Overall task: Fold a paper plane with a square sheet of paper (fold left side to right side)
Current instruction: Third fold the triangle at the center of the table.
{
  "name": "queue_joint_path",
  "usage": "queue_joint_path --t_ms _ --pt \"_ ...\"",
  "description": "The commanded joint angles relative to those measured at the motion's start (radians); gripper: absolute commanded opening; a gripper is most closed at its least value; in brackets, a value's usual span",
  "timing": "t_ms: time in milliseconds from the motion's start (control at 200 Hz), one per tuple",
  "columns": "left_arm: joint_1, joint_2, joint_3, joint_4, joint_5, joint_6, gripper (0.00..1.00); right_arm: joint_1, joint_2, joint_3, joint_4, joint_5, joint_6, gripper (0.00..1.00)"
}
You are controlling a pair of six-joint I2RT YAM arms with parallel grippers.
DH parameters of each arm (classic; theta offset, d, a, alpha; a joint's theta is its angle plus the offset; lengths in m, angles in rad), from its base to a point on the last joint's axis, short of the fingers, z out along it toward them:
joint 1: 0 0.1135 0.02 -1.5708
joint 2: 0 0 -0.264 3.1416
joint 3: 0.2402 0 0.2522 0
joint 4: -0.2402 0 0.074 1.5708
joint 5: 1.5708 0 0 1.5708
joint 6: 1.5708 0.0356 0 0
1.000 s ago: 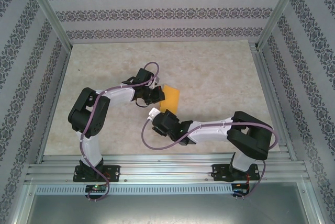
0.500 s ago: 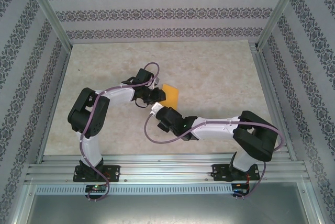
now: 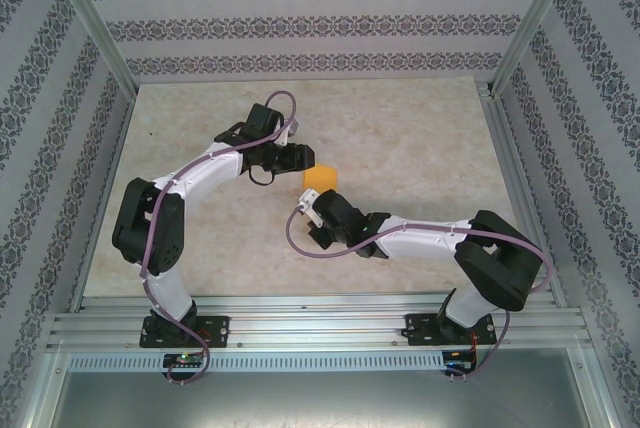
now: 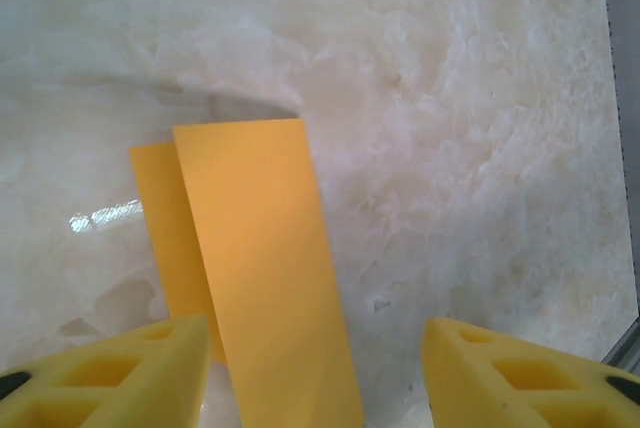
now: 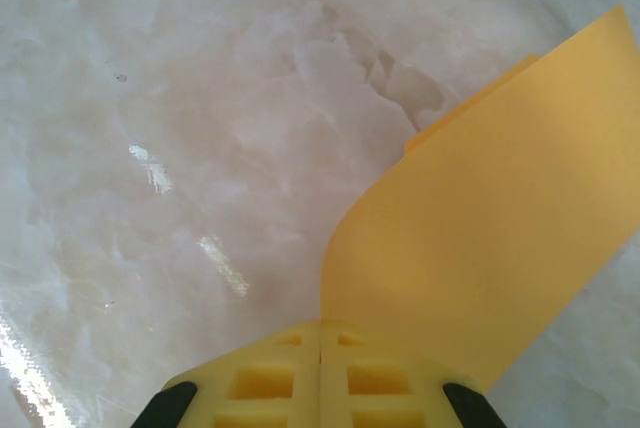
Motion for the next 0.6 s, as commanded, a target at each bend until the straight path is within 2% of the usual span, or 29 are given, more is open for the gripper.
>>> queue_joint_path --t_ms 0,175,320,595 --pt "-0.002 0.048 0.049 0.029 0.095 0.023 0.51 -0.009 -0.013 -0.017 0.012 -0.046 0.028 0.00" --pt "-0.024 0.222 0.176 0.010 0.151 0.041 0.43 -0.026 -0.013 -0.026 0.021 -0.062 0.041 0.00" --pt "-0.026 0.332 0.256 -0.020 0.152 0.060 0.40 -0.040 -0.006 -0.023 0.026 -0.084 0.057 0.00" --pt "-0.029 0.442 0.302 -0.072 0.140 0.110 0.37 -0.104 0.011 -0.011 0.022 -0.208 0.121 0.00"
